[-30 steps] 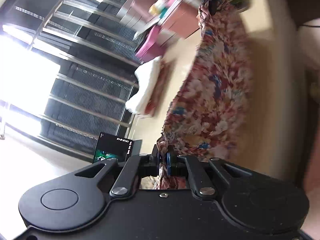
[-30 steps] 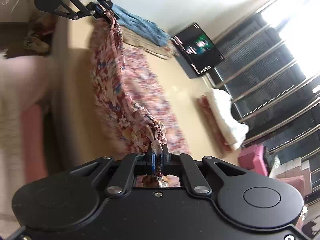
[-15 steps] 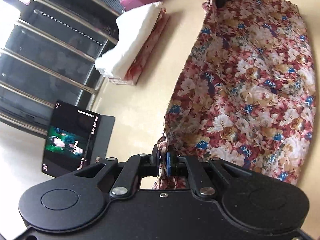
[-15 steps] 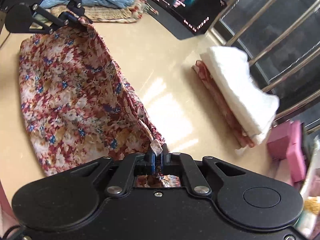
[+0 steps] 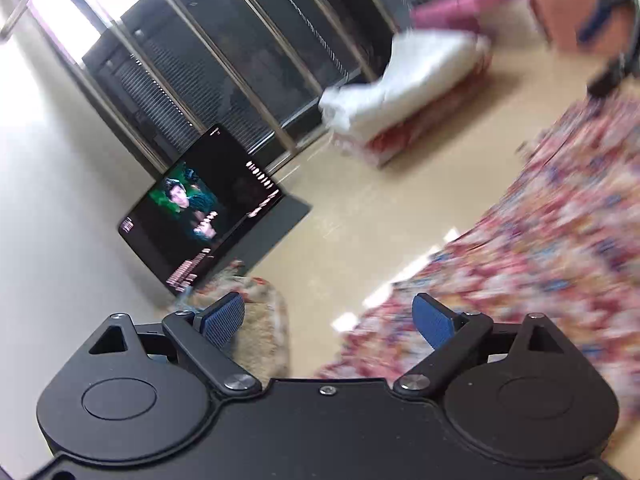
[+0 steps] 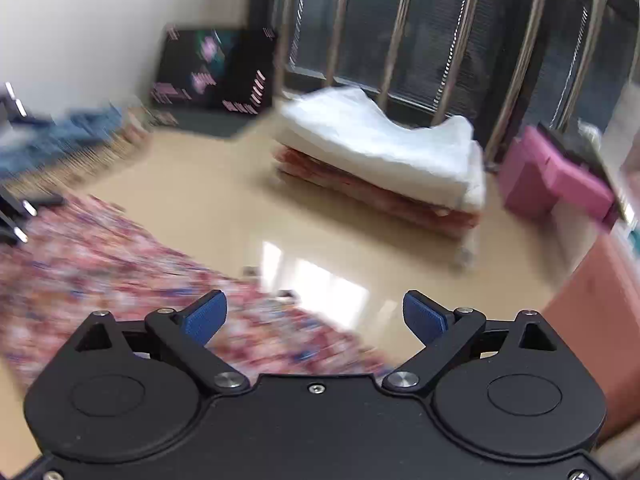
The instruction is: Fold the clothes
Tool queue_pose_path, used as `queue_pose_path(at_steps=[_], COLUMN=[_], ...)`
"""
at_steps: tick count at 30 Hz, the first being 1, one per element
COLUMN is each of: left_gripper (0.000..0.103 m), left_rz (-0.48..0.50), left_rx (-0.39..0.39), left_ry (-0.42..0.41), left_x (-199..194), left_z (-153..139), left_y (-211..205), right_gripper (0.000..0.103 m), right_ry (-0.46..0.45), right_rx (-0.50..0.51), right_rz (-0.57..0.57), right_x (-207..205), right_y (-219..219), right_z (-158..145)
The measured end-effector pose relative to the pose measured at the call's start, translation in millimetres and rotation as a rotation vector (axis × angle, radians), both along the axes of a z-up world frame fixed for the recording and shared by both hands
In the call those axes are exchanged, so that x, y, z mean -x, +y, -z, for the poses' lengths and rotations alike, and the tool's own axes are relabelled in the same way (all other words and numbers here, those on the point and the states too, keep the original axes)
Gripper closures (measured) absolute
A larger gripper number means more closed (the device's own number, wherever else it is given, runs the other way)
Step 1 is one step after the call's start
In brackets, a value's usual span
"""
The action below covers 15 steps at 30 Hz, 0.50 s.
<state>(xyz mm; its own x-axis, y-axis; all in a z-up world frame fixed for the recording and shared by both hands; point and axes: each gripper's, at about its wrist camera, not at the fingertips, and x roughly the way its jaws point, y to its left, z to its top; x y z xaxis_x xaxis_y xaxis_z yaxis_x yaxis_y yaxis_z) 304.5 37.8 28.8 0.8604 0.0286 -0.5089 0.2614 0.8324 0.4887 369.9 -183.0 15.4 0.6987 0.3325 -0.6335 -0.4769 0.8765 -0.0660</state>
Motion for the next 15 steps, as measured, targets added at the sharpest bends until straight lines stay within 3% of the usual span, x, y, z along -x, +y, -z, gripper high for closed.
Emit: queue_pose_path(at_steps=[2,4,6,8,9,15], left_gripper=[0.012,0.013,0.017,0.046,0.051,0.054], left_rz=[0.063,0.086,0.086,0.077,0.063,-0.02], left_rx=[0.066,0.064,0.098,0.141,0.169,0.319], left_ry=[-0.002,0.002,0.056,0.128,0.149,0.178], left_x=[26,34,37,40,39,39], left_z=[-1,12,25,38,42,49], left_y=[-3,-9,-9,-8,-6,10], right_gripper=[0.006,0.005,0.006,0.006,0.006,0.004], right_ry=[0.015,0.042,0.053,0.051,0.052,0.052], right_rx=[-0.076,-0.127,-0.141,-0.121,-0.121,-0.094], right_rz=[-0.034,-0.069,-0.089,-0.072,-0.05,0.079], right_x=[23,38,51,60,60,67], right_y=[-8,-12,-14,-15,-16,-23], right_z=[5,12,22,35,42,71])
